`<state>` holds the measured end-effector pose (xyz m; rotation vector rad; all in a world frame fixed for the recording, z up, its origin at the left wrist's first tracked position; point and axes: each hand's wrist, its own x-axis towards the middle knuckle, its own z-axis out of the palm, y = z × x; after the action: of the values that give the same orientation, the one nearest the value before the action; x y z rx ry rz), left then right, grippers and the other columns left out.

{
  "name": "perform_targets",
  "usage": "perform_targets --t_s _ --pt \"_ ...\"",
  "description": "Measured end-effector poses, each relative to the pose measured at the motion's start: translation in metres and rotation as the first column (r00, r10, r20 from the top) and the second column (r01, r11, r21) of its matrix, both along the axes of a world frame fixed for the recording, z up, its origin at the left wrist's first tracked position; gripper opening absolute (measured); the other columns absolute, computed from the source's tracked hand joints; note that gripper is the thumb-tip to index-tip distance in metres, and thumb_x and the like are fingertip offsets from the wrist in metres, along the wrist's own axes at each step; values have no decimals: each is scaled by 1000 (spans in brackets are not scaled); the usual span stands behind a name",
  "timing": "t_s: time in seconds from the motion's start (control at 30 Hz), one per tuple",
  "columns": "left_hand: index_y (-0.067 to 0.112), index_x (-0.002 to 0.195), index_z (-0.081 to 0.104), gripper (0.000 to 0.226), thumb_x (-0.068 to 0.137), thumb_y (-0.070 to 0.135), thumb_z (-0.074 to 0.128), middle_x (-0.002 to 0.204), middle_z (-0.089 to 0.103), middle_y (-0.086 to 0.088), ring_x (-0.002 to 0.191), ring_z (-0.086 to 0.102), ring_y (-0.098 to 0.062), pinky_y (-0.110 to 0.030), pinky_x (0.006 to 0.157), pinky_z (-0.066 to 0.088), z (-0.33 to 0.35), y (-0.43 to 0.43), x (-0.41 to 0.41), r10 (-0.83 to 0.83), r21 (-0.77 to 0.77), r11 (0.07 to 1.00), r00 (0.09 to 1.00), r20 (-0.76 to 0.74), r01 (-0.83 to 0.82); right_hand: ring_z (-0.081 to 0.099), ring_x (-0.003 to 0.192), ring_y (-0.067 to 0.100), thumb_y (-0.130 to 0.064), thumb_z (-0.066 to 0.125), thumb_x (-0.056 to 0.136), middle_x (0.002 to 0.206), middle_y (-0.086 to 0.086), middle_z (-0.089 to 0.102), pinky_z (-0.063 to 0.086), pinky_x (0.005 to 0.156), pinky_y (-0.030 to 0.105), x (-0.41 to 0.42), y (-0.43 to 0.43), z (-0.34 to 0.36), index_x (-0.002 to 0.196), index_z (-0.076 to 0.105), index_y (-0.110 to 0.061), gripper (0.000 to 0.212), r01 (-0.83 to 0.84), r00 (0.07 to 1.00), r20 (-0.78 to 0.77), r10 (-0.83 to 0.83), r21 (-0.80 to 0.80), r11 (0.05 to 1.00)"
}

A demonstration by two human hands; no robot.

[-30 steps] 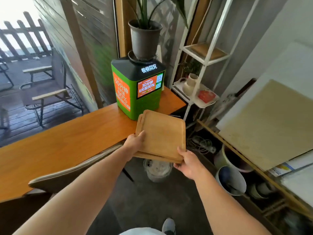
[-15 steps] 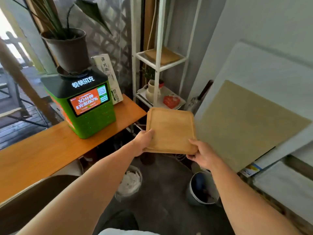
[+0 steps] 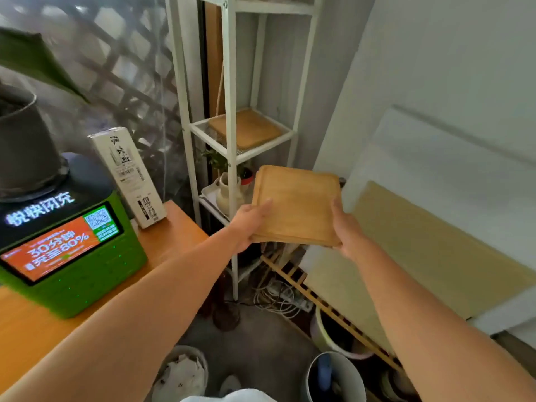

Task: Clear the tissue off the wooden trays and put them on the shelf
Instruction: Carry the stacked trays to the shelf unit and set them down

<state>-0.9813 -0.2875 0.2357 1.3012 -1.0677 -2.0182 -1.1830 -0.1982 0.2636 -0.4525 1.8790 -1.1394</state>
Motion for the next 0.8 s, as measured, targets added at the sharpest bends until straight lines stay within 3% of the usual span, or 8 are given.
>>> perform_targets --t_s 0.03,0.1,0.23,0.4,0.5,0.57,0.7,0.8 --pt "12 135 50 68 83 49 75 126 64 -10 108 66 -29 -50 88 59 5 -16 -9 -18 -11 1000 1000 -15 18 60 105 29 -80 33 83 128 11 57 55 86 47 -11 -20 8 142 41 -8 93 -5 998 -56 5 -8 1000" --pt "12 138 46 79 77 46 82 131 61 -13 110 66 -33 -53 88 59 13 -43 -24 -46 -32 998 999 -24 46 55 118 33 -82 28 83 138 15 53 48 98 46 -32 -58 21 144 40 -6 98 -13 978 -209 11 -5 1000" --pt "17 132 44 76 74 46 84 124 61 -10 95 73 -29 -46 70 64 24 -81 -53 -39 -53 998 999 13 39 52 120 33 -79 24 86 139 17 53 37 87 34 -68 -118 36 138 49 -3 96 -70 915 -397 76 30 997" --pt "14 123 51 61 79 43 82 105 65 -8 73 71 -20 -44 63 65 34 -134 -94 133 -63 989 990 36 -130 52 120 33 -85 32 79 139 15 52 41 95 39 -112 -202 38 141 45 -3 104 -145 916 -373 146 30 989" --pt "15 126 48 62 80 41 81 112 62 -8 91 68 -24 -32 48 61 37 -165 -111 250 -95 965 966 72 -242 52 124 32 -85 42 75 144 13 49 42 100 39 -125 -257 36 144 43 -6 105 -220 908 -363 207 6 975" --pt "10 129 49 65 80 37 82 117 63 -11 94 67 -25 -27 43 57 38 -185 -118 335 -109 939 939 82 -326 49 129 32 -82 50 74 148 14 46 40 103 38 -130 -294 31 145 41 -5 105 -296 883 -383 271 -6 955" --pt "7 126 47 63 81 35 81 115 63 -14 86 70 -26 -32 51 60 45 -227 -122 429 -100 903 896 117 -419 55 118 28 -71 61 77 139 16 54 42 90 32 -129 -364 23 140 48 -3 94 -430 833 -373 408 28 902" --pt "16 117 44 47 87 33 76 105 58 -6 80 65 -18 -30 58 61 46 -256 -116 490 -139 871 853 179 -471 57 103 25 -58 68 81 127 16 59 42 82 31 -122 -408 19 131 54 2 79 -489 815 -358 455 -6 872"
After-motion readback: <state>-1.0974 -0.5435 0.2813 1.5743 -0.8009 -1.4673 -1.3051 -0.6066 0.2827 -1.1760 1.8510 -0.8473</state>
